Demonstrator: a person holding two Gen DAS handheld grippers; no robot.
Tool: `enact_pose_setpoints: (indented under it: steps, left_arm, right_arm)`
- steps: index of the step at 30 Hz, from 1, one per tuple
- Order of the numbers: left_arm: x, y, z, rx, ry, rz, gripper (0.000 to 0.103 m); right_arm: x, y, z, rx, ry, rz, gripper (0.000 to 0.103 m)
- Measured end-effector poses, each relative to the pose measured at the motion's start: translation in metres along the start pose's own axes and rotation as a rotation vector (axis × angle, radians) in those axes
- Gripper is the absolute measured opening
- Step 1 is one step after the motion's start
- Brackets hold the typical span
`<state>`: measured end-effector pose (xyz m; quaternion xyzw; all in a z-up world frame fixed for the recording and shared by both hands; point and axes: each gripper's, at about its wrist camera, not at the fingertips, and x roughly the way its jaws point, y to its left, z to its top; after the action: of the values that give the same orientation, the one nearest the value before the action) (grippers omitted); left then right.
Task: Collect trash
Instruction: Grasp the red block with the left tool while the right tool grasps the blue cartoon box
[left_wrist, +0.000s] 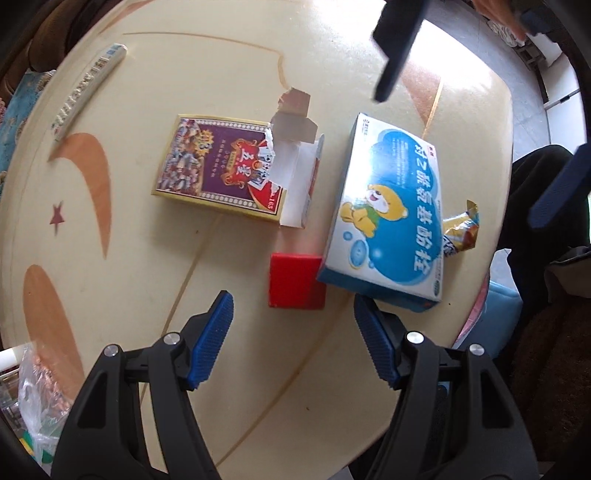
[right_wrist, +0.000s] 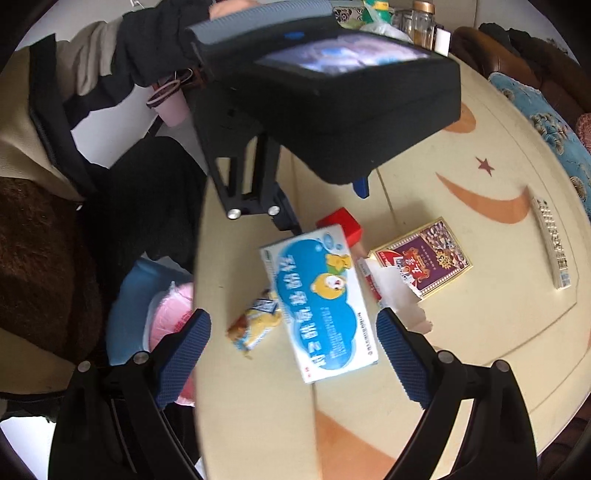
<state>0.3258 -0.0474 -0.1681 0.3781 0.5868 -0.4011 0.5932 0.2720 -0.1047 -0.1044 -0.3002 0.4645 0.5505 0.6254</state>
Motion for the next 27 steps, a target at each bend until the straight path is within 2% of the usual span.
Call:
enact_pose_setpoints:
  steps: [4, 8, 13, 16, 20, 27]
  left_arm:
    - [0.006, 0.001, 0.001, 0.009, 0.005, -0.020, 0.067]
    - [0.009, 0.001, 0.002, 0.020, 0.006, -0.040, 0.067]
    - [0.012, 0.000, -0.002, 0.033, 0.016, -0.059, 0.067]
    - [0.014, -0.009, -0.002, 0.037, 0.014, -0.059, 0.067]
    - [0.014, -0.004, -0.001, 0.028, 0.010, -0.067, 0.066]
    - [0.011, 0.007, 0.002, 0.007, 0.000, -0.056, 0.055]
  right_arm:
    - [0.018, -0.011, -0.004, -0.036, 0.020, -0.009, 0.089]
    - [0.034, -0.019, -0.008, -0.031, 0.040, 0.027, 0.089]
    - [0.052, -0.019, -0.011, -0.041, 0.083, 0.024, 0.076]
    - [0.054, -0.018, -0.013, -0.042, 0.073, 0.009, 0.068]
    - [0.054, -0.021, -0.017, -0.026, 0.064, 0.006, 0.068]
    - [0.054, -0.017, -0.019, 0.024, 0.055, -0.021, 0.067]
